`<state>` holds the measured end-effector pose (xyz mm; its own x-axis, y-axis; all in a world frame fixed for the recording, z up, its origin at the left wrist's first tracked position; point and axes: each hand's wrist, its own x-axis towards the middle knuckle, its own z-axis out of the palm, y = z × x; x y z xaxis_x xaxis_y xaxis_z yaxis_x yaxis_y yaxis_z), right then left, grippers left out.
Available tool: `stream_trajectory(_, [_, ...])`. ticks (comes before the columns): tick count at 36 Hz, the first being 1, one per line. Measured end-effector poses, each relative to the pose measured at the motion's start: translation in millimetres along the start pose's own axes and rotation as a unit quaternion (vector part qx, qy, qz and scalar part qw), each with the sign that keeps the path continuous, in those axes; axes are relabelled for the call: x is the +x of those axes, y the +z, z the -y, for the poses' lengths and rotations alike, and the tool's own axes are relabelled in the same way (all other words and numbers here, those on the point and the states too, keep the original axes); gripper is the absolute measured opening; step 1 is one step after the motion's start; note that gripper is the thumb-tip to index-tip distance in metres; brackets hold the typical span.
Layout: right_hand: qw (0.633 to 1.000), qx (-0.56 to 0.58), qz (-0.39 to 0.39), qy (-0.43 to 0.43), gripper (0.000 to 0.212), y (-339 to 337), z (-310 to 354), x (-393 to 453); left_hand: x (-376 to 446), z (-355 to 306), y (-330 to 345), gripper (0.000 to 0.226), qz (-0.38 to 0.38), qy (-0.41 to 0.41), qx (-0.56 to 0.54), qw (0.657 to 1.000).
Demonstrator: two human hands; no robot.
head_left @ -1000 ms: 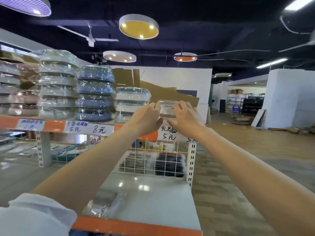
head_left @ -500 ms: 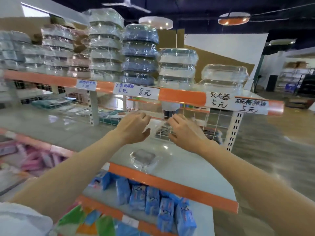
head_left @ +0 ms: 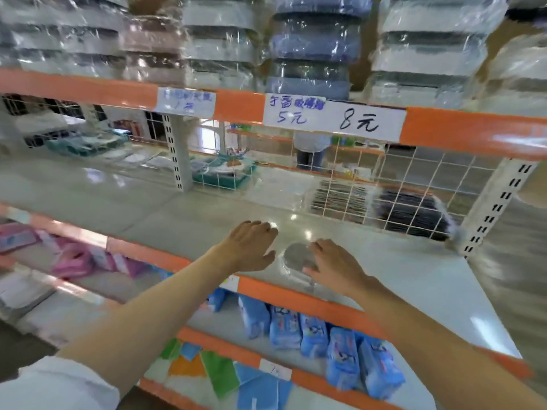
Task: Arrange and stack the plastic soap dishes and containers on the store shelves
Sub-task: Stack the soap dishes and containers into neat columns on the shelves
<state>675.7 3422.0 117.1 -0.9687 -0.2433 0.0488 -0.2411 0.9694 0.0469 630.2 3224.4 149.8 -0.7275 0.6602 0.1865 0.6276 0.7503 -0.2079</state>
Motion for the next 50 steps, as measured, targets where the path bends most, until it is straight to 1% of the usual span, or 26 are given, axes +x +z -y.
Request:
stream_trajectory(4, [0.998, 0.013, 0.043, 0.048, 0.069, 22, 3, 20, 4, 18, 29, 0.039, 0.02, 0.023, -0.021, 0.999])
stream_trajectory(9, [0.987, 0.058, 0.081, 0.129, 0.095, 40, 5, 33, 10, 32, 49, 0.038, 0.034, 0.038, -0.033, 0.998])
stream_trajectory(12, [0.98, 0.077, 0.112, 0.146, 0.103, 38, 2, 39, 11, 37, 53, 0.038, 0.029, 0.044, -0.045, 0.998])
stream_trajectory(15, [0.977, 0.061, 0.147, 0.145, 0.113, 35, 4, 40, 11, 40, 53, 0.038, 0.022, 0.048, -0.055, 0.997])
stream_trajectory(17, [0.979, 0.052, 0.134, 0.146, 0.112, 34, 6, 39, 11, 41, 50, 0.038, 0.016, 0.049, -0.058, 0.997])
stream_trajectory(20, [0.986, 0.034, 0.094, 0.137, 0.106, 31, 9, 34, 10, 40, 44, 0.038, 0.008, 0.056, -0.058, 0.997])
stream_trajectory(25, [0.992, 0.041, 0.036, 0.117, 0.1, 9, 9, 15, 3, 31, 23, 0.038, 0.015, 0.057, -0.053, 0.997])
stream_trajectory(30, [0.992, 0.06, 0.028, 0.104, 0.102, -19, 11, -25, -8, 7, -7, 0.04, 0.027, 0.044, -0.037, 0.998])
stream_trajectory(33, [0.992, 0.063, 0.038, 0.103, 0.104, -36, 13, -58, -21, -15, -28, 0.04, 0.023, 0.053, -0.017, 0.998])
stream_trajectory(36, [0.993, 0.059, 0.031, 0.094, 0.105, -53, 14, -95, -34, -37, -51, 0.039, -0.003, 0.07, 0.002, 0.998])
stream_trajectory(40, [0.995, 0.051, 0.012, 0.09, 0.106, -84, 11, -140, -45, -65, -89, 0.036, -0.03, 0.072, -0.007, 0.997])
stream_trajectory(42, [0.995, 0.037, -0.004, 0.089, 0.104, -103, 7, -160, -47, -75, -109, 0.035, -0.048, 0.075, -0.005, 0.996])
stream_trajectory(44, [0.995, 0.029, -0.024, 0.089, 0.1, -122, 1, -180, -46, -85, -129, 0.032, -0.072, 0.077, -0.007, 0.994])
stream_trajectory(46, [0.994, 0.02, -0.041, 0.094, 0.1, -143, -4, -199, -45, -94, -150, 0.029, -0.109, 0.081, -0.019, 0.991])
stream_trajectory(50, [0.992, 0.039, -0.068, 0.097, 0.1, -182, -17, -231, -40, -115, -193, 0.018, -0.159, 0.089, -0.034, 0.983])
